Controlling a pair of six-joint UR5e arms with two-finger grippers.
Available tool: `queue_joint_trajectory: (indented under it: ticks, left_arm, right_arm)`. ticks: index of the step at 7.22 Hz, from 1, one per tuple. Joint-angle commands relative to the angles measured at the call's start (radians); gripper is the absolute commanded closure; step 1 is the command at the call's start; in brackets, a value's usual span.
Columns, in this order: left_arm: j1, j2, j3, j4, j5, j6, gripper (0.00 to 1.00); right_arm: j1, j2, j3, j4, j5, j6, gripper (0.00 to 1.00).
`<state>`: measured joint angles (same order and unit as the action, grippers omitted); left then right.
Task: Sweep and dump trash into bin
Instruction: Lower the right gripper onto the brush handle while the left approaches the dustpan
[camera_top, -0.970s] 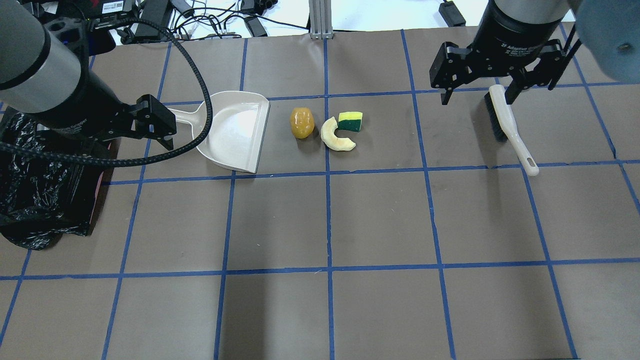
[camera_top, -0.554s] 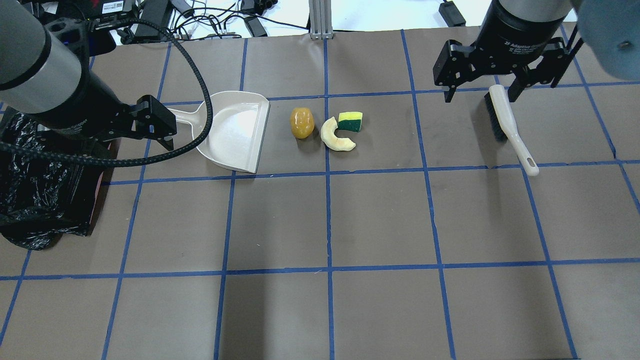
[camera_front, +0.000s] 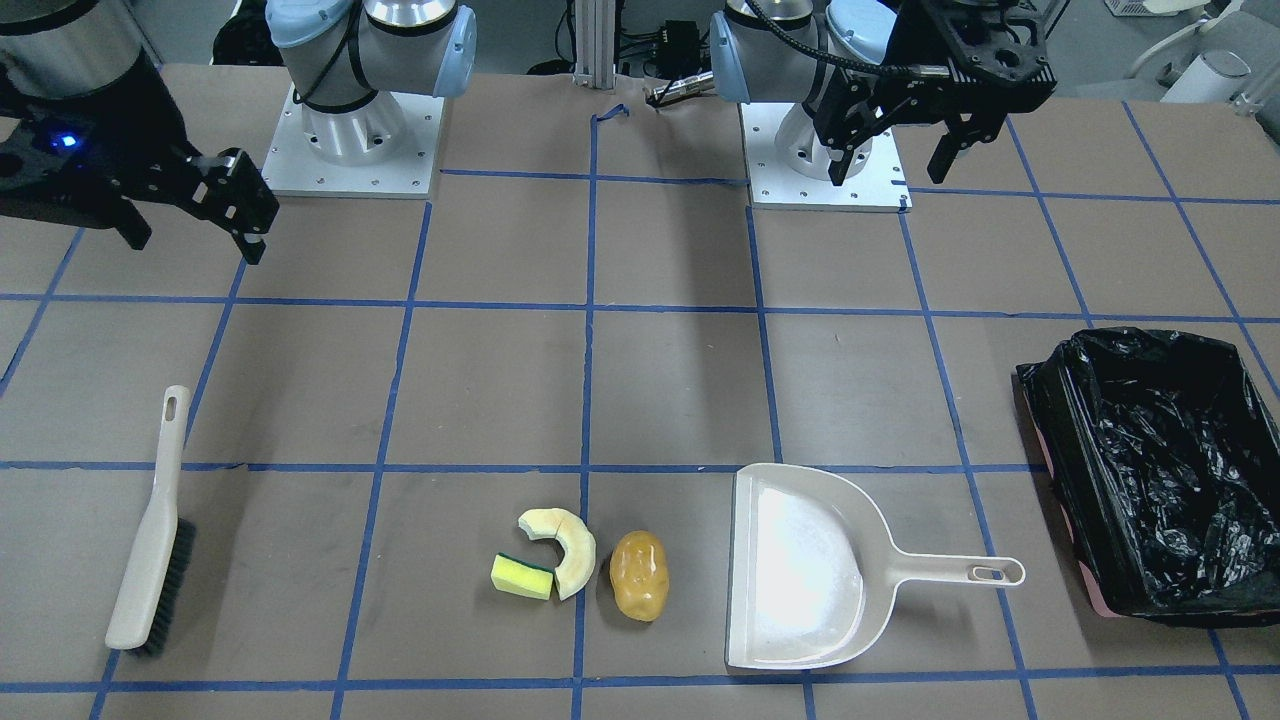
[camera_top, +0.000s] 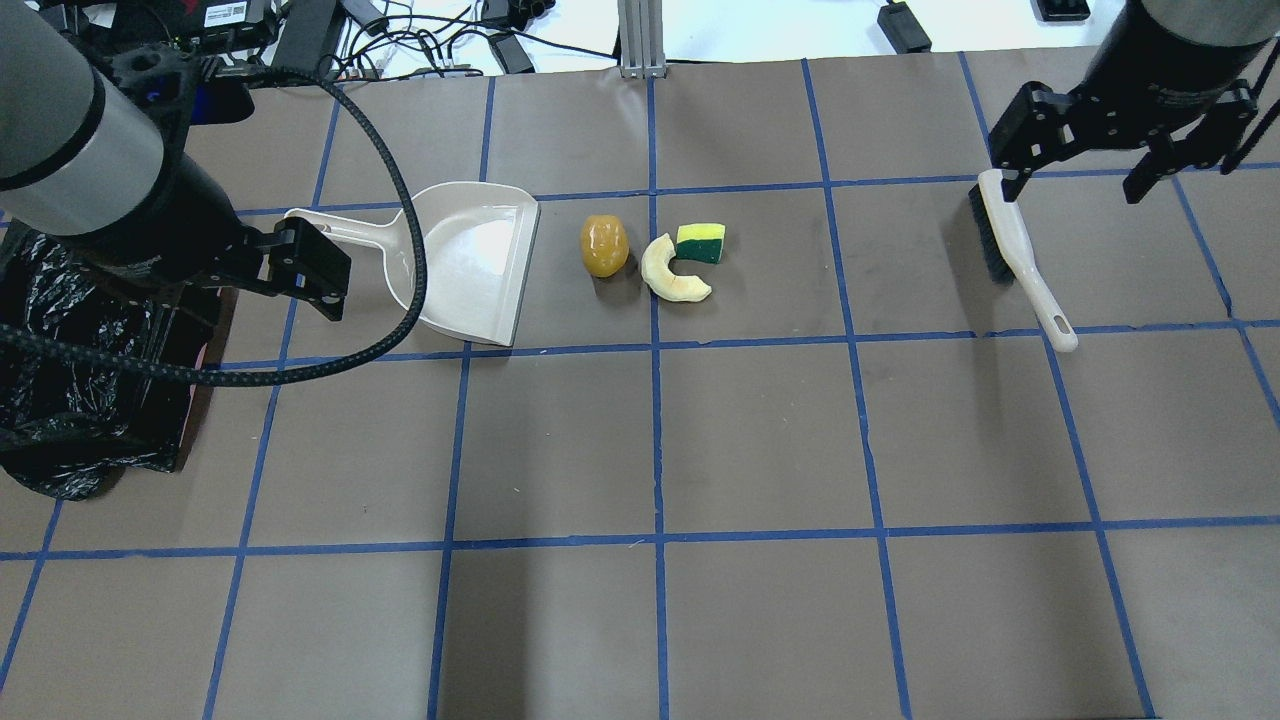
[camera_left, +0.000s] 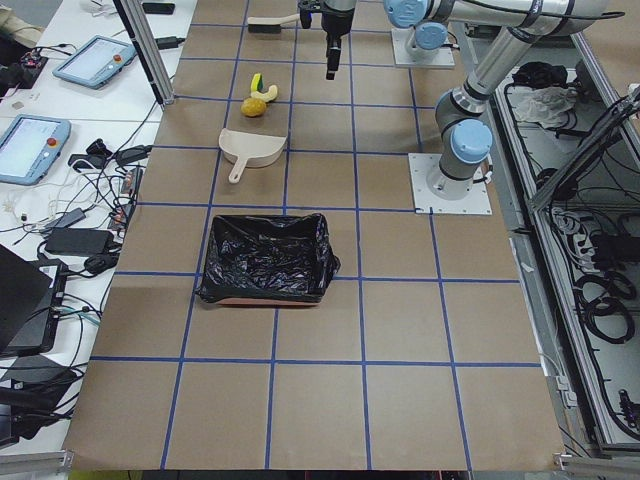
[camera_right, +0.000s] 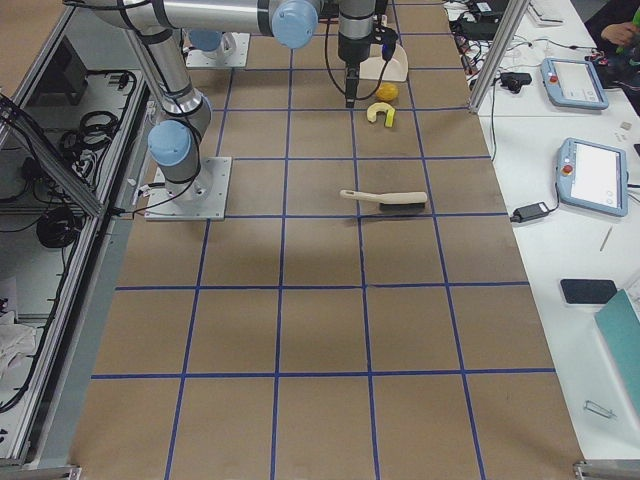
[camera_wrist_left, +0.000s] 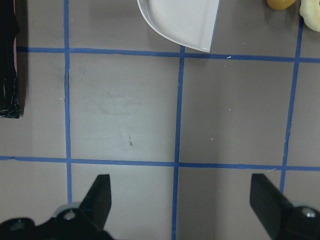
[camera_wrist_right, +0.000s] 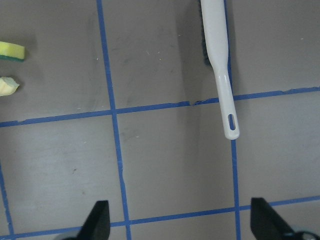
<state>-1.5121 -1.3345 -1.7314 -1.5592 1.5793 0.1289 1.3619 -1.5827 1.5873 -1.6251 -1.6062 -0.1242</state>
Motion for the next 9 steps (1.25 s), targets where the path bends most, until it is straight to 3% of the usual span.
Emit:
queue_joint_trajectory:
  ticks: [1,3,5,9]
  left_arm:
    - [0.044,-0.015,-0.004,0.001,0.002,0.247,0.0]
    - [0.076,-0.037,-0.008,0.001,-0.001,0.46,0.0]
    - [0.102,-0.063,-0.008,0.02,0.002,0.713,0.0]
    - [0.139,-0.211,0.019,0.284,0.002,1.368,0.0]
  right_arm:
    - [-0.111,0.019,0.097,-0.122,0.005,-0.201,0.0]
    - [-0.168,0.097,0.158,-0.241,0.002,-0.308,0.0]
    - [-0.168,0.177,0.16,-0.258,0.002,-0.316,0.0]
    - [-0.168,0.311,0.161,-0.334,-0.001,-0.357,0.0]
